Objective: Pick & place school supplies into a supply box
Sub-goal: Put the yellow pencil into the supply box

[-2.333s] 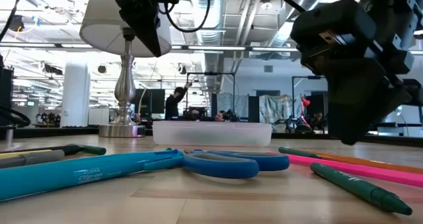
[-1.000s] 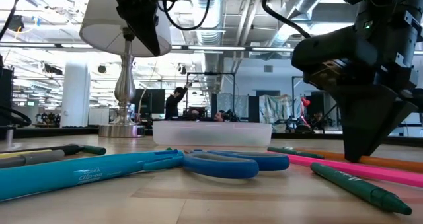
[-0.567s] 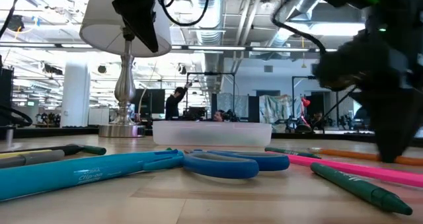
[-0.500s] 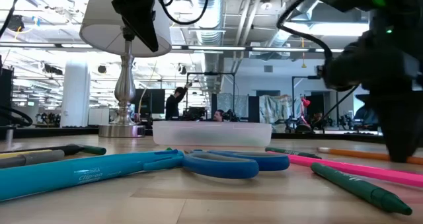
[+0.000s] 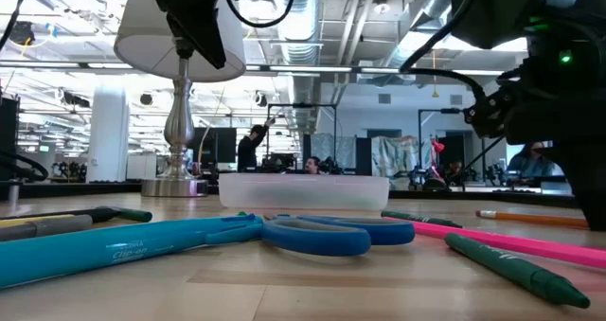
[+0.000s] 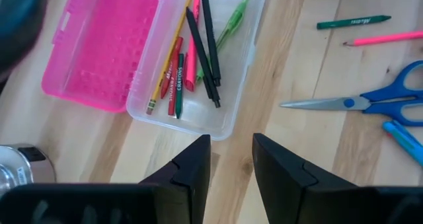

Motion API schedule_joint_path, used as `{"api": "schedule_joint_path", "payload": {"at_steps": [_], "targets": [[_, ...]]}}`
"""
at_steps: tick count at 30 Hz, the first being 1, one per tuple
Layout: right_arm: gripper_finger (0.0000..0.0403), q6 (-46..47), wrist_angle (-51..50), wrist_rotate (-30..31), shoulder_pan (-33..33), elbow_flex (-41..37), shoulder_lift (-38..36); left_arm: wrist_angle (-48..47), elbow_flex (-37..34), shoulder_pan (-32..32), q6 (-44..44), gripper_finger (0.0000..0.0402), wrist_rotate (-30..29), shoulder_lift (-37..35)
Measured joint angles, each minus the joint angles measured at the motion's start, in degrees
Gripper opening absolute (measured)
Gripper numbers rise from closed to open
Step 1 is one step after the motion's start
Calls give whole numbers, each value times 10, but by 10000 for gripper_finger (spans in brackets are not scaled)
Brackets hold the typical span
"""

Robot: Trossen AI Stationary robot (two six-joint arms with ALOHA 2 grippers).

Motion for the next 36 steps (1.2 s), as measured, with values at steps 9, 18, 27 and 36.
{"api": "schedule_joint_path", "payload": {"at_steps": [9,18,27,36], "targets": [[5,-40,-1,9,1,0,0,0,0,-15,-28,107,-14,0],[4,-123,-16,59,13,21,-1,0,0,-17,-30,107,-20,0],[2,-184,-37,120,11,59,-2,-7,0,-17,-44,107,-31,0],[1,-290,-64,166,-40,122,-3,-84,0,-31,-115,107,-59,0]]}}
